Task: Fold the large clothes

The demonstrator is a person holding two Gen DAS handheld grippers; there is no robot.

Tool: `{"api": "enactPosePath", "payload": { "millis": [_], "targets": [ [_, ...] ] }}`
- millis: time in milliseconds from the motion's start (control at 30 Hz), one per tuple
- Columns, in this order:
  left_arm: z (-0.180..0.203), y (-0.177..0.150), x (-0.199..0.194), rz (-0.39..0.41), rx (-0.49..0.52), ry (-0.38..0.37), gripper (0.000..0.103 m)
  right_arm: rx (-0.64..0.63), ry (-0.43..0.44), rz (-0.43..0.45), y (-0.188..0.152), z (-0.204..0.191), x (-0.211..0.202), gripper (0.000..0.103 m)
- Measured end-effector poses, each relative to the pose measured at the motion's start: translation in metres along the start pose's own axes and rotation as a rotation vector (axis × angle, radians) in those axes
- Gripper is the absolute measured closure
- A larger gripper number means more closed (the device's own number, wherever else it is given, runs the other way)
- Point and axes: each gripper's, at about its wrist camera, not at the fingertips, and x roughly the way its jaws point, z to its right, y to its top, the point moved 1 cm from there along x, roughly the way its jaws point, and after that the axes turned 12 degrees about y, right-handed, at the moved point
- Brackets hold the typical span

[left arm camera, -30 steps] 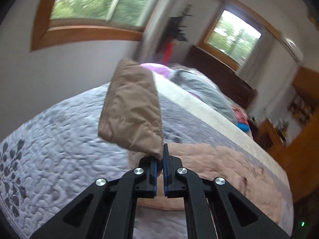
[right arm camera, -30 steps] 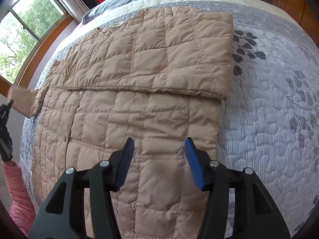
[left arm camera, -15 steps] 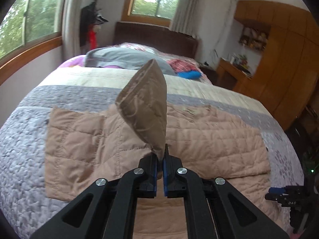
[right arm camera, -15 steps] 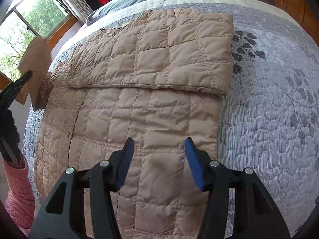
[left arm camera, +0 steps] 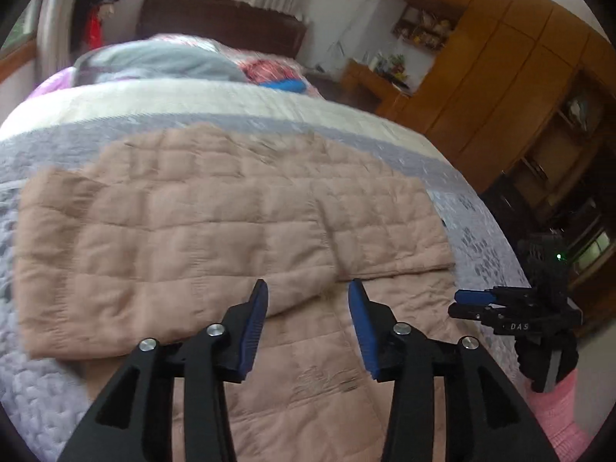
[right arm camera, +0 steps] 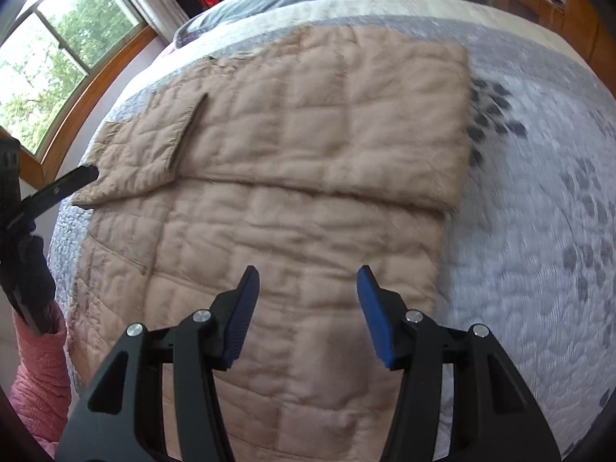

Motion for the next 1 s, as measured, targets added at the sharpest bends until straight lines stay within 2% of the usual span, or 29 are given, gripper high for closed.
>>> {"api": "enactPosePath", "payload": {
  "millis": [67, 167, 267, 367, 433, 533, 600, 667, 767, 900, 967, 1000],
  "targets": [
    [-0.017, 0.002, -0.005, 0.029, -0.005, 0.115, 0.059, -0.026, 0.024, -0.006, 0.013, -0.015, 0.007, 0.05],
    [-0.048, 0.005, 0.002, 0.018, -0.031, 0.303, 0.059, -0.036, 0.09, -0.035, 0.039, -0.04, 0.027, 0.05],
    [-0.071, 0.002, 0.026, -0.048, -0.046, 0.368, 0.06, -0.035, 0.143, -0.061, 0.065, -0.058, 0.051, 0.05],
    [-0.082, -0.006, 0.054, -0.122, -0.061, 0.357, 0.06, -0.036, 0.146, -0.096, 0.09, -0.071, 0.082, 0.053],
    [-0.084, -0.012, 0.061, -0.12, -0.058, 0.352, 0.06, -0.025, 0.151, -0.127, 0.101, -0.074, 0.102, 0.055],
    [-0.086, -0.014, 0.06, -0.108, -0.063, 0.34, 0.06, -0.004, 0.169, -0.154, 0.109, -0.075, 0.125, 0.065],
    [-0.086, -0.015, 0.06, -0.107, -0.061, 0.336, 0.06, 0.0, 0.189, -0.154, 0.112, -0.077, 0.132, 0.084],
    [-0.085, -0.013, 0.061, -0.106, -0.055, 0.337, 0.06, 0.001, 0.22, -0.153, 0.114, -0.08, 0.131, 0.096],
    [-0.083, -0.009, 0.048, -0.083, -0.071, 0.33, 0.06, -0.043, 0.213, -0.106, 0.115, -0.087, 0.113, 0.097],
    [-0.079, 0.003, 0.015, 0.026, -0.089, 0.307, 0.06, -0.076, 0.176, 0.015, 0.124, -0.082, 0.06, 0.097],
    [-0.079, 0.012, 0.007, 0.054, -0.1, 0.305, 0.06, -0.069, 0.143, 0.065, 0.128, -0.071, 0.032, 0.097],
    [-0.078, 0.017, 0.006, 0.063, -0.098, 0.309, 0.06, -0.069, 0.1, 0.098, 0.129, -0.064, 0.017, 0.097]
  ]
}}
